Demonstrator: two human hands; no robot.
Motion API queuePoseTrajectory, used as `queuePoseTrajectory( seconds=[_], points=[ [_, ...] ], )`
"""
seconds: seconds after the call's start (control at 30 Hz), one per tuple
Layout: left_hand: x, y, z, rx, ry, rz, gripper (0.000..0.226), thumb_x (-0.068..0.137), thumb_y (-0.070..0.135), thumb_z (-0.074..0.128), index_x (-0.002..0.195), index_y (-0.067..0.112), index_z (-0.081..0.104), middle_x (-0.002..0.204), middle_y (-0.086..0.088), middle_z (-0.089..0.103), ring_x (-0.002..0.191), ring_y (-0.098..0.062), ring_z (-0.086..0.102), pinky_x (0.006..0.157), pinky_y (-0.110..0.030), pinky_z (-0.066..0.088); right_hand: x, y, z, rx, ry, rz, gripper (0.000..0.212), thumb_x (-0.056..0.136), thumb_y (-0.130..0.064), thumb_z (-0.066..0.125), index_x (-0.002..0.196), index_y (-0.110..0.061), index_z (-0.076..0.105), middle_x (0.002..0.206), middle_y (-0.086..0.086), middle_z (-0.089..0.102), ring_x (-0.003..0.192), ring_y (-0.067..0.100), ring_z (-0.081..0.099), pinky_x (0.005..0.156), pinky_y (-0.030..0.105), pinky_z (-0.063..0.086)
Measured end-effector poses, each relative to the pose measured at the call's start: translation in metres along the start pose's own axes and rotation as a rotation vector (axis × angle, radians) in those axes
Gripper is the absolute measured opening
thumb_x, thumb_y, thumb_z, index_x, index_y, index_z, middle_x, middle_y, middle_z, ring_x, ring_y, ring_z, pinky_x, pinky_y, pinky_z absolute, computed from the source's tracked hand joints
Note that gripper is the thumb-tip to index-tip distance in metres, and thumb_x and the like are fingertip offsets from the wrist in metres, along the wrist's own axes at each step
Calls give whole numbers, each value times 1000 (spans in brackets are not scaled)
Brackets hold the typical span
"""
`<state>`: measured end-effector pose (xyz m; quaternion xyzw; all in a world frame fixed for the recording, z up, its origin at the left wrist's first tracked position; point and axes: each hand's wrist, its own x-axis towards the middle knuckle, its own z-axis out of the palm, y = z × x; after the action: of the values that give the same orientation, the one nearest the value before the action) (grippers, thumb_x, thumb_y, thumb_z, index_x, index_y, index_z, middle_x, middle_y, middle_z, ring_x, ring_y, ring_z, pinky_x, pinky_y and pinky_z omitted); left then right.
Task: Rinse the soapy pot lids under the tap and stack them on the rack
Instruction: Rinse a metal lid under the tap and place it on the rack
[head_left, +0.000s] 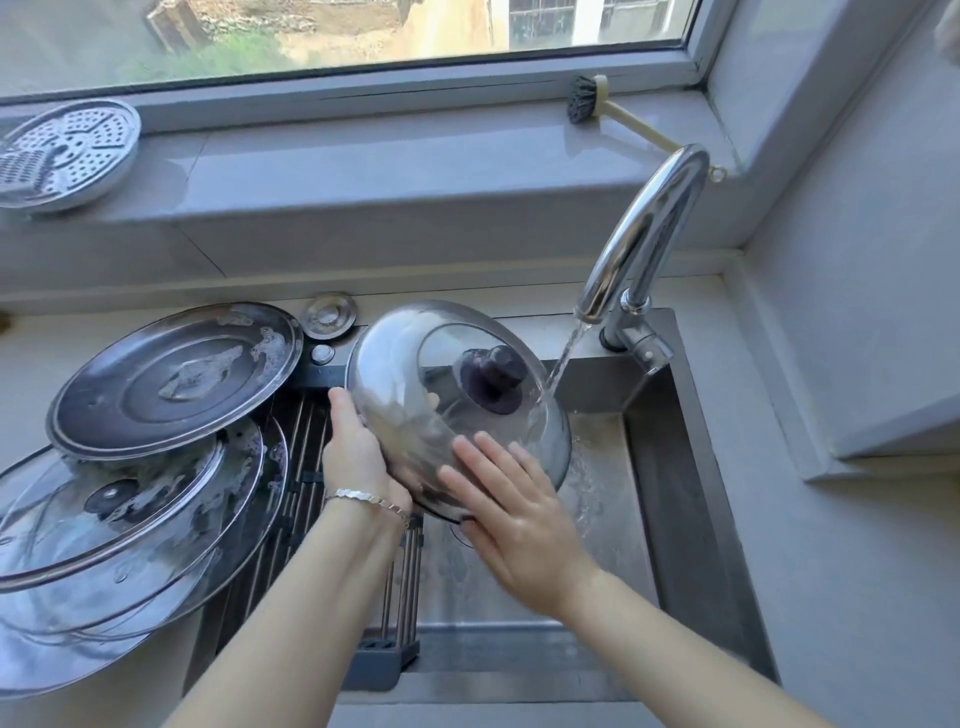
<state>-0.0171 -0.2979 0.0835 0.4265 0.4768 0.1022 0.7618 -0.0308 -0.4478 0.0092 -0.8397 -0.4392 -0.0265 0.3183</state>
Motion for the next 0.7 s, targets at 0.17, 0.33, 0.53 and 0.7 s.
queuePoseTrajectory(
  seconds=[0.17, 0.33, 0.53, 0.7],
  points=[
    [2, -1, -16, 68, 171, 109, 63, 69, 64, 52, 96, 9, 69, 99, -18, 71, 88, -31, 69, 86, -46, 54, -9, 34, -30, 459, 132, 718, 52, 94, -51, 29, 130, -18, 49, 125, -10, 46, 119, 1, 46, 102, 17, 30],
    [-14, -12, -14, 117, 87, 86, 47, 87, 55, 47, 76, 15, 68, 79, -9, 71, 80, -28, 68, 76, -38, 55, 42, 26, -50, 363, -83, 631, 27, 94, -41, 44, 114, -23, 48, 96, -4, 55, 90, 18, 56, 81, 32, 42],
    [-13, -16, -20, 173, 112, 109, 50, 84, 60, 46, 79, 15, 69, 95, -14, 71, 92, -32, 67, 89, -48, 52, 66, 17, -47, 115, -115, 838, 32, 94, -42, 32, 86, -18, 52, 95, 9, 66, 89, 31, 56, 72, 34, 40],
    [-18, -18, -21, 206, 117, 127, 53, 87, 57, 45, 70, 10, 64, 84, -14, 65, 78, -27, 63, 77, -40, 52, 76, 28, -34, 544, -72, 1277, 32, 94, -27, 33, 96, -9, 60, 96, 11, 55, 95, 31, 53, 84, 34, 41]
  ],
)
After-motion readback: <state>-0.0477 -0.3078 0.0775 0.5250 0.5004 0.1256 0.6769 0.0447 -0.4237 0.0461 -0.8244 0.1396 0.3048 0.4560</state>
